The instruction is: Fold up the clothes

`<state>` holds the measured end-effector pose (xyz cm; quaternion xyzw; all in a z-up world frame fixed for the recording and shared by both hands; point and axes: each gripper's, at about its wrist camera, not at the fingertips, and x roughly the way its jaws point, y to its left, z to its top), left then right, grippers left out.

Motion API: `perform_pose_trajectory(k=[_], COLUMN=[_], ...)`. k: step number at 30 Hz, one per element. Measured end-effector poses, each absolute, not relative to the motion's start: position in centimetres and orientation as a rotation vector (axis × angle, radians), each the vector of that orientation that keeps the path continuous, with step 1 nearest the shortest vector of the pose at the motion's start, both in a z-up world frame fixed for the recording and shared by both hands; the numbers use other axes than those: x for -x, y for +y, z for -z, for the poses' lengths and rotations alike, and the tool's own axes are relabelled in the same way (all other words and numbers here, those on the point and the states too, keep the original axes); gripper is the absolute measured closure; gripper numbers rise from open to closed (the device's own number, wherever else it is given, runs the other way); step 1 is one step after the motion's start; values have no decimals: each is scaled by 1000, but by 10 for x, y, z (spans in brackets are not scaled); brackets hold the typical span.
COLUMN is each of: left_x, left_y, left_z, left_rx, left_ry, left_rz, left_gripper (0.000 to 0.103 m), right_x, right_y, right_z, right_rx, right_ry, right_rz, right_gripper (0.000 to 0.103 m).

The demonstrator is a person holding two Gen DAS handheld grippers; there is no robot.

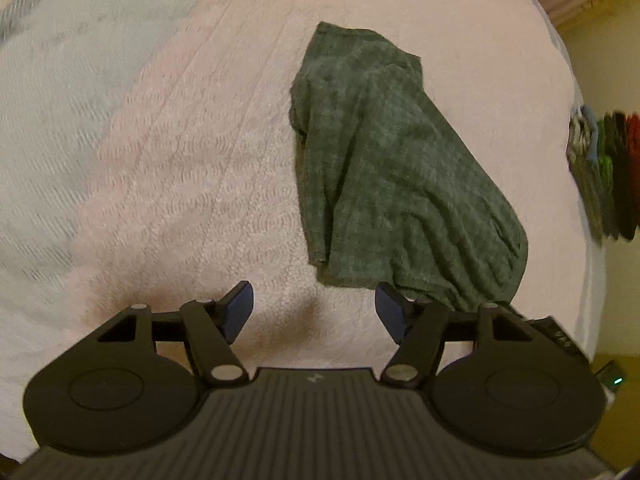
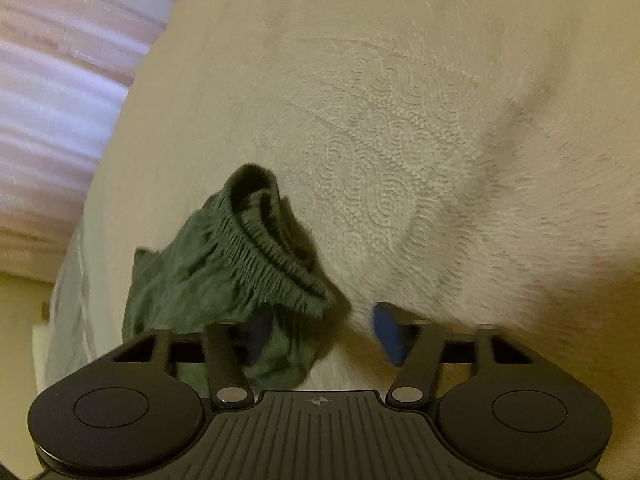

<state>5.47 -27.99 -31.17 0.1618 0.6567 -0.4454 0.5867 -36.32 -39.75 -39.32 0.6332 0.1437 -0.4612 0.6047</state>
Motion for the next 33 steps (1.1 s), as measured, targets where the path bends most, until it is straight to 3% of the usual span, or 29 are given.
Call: perform_pose_trajectory(k=[4, 16, 29, 30, 32, 33], left_x=[-68, -60, -27, -25, -22, -21], left_y=[-272, -265, -276, -278, -283, -286], left_z=[330, 350, 378, 381, 385, 387], left_rx=[-239, -102, 15, 10, 4, 1], left_ry=[1627, 1658, 1618, 1608, 1600, 1597], left_rz=[958, 870, 856, 853, 867, 876], left_gripper=[39, 39, 40, 42, 64, 95], right_x=[355, 436, 451, 453, 457, 459], right_y=[-406, -445, -465, -466, -467, -468], right_z=[398, 326, 329, 329, 328, 328], right_rx=[-1507, -1458, -1480, -1483, -1489, -1492], right_ry=[299, 94, 140, 145, 153, 158], right_rz=[1019, 1178, 1184, 1178, 1165, 1158], right_gripper=[94, 97, 96, 96, 96, 96])
